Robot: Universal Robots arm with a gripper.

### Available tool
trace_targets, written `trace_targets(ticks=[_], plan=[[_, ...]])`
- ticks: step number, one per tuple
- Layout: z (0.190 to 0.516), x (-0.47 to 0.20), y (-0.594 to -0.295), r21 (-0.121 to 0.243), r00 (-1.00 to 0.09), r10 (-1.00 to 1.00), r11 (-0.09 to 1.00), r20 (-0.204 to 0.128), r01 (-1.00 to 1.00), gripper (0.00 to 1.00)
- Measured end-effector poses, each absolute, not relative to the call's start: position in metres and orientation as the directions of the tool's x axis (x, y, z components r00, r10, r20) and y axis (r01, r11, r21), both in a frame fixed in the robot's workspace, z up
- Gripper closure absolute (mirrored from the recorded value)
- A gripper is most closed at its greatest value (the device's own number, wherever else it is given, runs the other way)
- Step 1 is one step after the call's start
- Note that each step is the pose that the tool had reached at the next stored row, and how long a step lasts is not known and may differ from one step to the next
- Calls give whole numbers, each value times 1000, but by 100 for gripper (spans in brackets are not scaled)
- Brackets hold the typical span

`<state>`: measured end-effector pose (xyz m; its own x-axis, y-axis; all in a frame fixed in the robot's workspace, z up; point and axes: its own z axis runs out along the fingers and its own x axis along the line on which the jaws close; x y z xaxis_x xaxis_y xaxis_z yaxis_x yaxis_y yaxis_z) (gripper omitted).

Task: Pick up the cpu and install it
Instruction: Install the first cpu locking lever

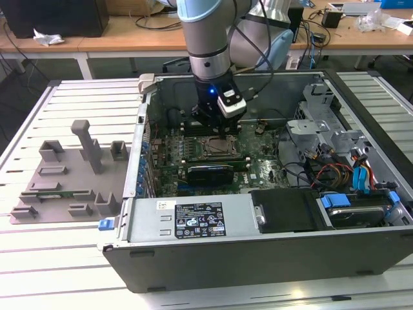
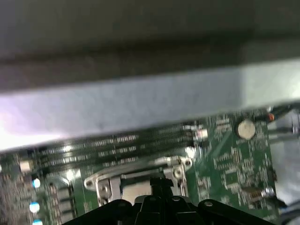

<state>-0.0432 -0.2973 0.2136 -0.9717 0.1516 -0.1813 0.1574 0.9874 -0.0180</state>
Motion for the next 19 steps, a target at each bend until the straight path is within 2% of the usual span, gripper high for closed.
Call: trace_targets(ticks=[3, 6, 10, 12, 14, 19], plan=[[214, -40, -297, -71, -974, 142, 985, -178, 157, 89], [214, -36, -297, -106, -977, 136, 982, -166, 155, 89], [214, -35, -297, -110, -978, 136, 982, -159, 154, 89], [214, -34, -297, -115, -983, 136, 982, -121, 150, 89], [214, -33, -297, -124, -989, 136, 982, -60, 142, 89], [214, -32, -297, -124, -989, 136, 982, -53, 142, 89]])
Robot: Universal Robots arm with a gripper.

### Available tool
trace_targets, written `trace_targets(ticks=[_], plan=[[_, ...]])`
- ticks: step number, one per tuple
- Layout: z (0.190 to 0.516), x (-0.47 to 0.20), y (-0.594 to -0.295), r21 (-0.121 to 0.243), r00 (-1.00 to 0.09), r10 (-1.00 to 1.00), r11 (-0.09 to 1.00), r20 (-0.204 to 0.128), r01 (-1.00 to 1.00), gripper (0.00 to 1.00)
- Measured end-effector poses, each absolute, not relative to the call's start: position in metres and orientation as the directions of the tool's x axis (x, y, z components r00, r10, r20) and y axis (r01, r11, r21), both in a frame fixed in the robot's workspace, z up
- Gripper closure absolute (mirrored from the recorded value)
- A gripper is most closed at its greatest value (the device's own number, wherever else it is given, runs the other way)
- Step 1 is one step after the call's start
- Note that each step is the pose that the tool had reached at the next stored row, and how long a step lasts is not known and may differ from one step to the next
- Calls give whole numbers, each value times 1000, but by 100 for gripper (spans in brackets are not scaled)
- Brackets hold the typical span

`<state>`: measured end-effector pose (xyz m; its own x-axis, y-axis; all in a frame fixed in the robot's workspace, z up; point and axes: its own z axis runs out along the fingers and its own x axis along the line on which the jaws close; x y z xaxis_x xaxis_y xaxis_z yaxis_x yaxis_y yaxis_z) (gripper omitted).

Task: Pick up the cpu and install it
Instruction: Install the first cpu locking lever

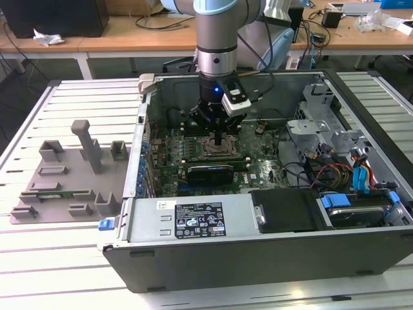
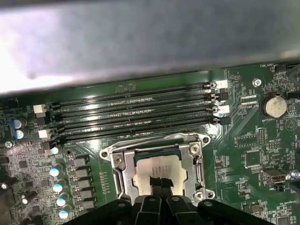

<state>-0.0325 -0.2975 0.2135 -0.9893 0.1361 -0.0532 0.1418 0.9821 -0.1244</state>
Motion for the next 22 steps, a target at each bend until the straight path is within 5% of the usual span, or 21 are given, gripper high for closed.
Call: trace_targets(ticks=[22], plan=[[238, -32, -301, -114, -996, 74, 990, -52, 80, 89]])
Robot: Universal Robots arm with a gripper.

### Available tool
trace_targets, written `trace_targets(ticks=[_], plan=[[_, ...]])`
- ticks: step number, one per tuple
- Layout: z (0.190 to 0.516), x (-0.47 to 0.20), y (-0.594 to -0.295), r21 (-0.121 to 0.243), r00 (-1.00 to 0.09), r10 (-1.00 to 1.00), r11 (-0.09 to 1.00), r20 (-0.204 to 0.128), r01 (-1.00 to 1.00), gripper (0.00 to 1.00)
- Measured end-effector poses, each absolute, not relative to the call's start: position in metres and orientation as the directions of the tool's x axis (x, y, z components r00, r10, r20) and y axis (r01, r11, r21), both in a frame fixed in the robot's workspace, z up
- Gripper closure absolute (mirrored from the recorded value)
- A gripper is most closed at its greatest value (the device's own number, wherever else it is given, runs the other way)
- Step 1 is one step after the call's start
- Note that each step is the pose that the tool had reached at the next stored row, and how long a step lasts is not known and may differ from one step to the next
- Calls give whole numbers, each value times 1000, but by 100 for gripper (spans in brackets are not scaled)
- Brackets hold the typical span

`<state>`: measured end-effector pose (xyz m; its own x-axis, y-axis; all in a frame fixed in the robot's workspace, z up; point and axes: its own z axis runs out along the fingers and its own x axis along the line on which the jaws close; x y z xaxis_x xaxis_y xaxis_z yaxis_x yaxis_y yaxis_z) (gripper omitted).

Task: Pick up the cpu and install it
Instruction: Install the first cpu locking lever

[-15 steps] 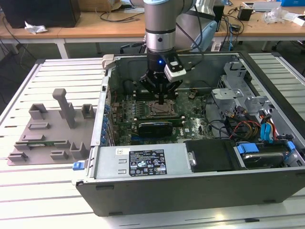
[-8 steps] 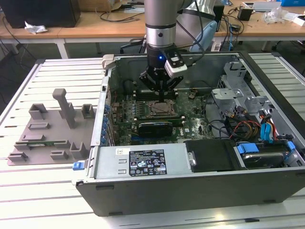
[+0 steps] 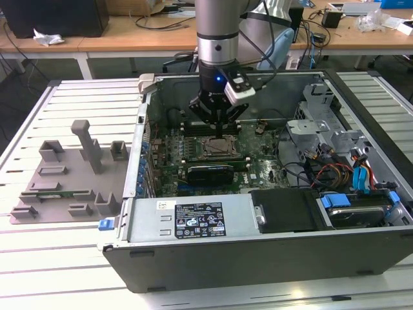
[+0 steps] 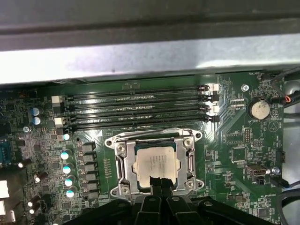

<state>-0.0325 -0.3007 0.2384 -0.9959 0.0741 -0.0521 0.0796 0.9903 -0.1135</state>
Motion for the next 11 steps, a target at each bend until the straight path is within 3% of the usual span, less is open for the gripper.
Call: trace_targets(ticks=[11], plan=[[238, -32, -320, -73, -997, 56, 996, -50, 60, 89]])
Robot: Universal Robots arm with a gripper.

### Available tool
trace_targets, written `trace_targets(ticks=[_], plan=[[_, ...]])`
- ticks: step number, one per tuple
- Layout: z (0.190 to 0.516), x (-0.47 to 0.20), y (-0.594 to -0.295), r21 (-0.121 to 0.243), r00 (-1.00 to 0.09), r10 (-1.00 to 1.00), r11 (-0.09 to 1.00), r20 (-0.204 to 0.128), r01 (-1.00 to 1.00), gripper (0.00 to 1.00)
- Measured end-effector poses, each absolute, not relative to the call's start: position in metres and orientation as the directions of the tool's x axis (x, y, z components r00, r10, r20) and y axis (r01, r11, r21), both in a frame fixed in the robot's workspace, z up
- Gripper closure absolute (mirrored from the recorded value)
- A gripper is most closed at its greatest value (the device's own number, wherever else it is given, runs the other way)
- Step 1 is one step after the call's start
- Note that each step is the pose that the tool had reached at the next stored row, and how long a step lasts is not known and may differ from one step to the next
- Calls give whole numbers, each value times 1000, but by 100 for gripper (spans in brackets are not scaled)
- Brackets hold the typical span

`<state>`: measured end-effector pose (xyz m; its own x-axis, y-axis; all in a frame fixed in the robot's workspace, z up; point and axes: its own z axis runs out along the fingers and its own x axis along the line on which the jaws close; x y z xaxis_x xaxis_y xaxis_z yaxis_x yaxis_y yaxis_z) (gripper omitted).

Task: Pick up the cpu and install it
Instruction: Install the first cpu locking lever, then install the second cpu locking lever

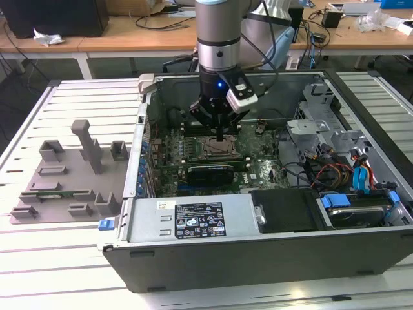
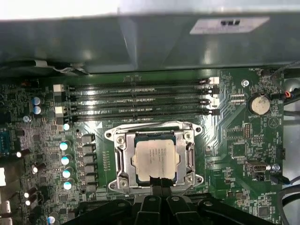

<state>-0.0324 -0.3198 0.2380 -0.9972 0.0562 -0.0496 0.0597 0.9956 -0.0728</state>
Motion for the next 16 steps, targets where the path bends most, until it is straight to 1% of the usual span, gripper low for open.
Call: trace_targets(ticks=[16], plan=[[238, -32, -321, -70, -997, 54, 996, -49, 58, 89]])
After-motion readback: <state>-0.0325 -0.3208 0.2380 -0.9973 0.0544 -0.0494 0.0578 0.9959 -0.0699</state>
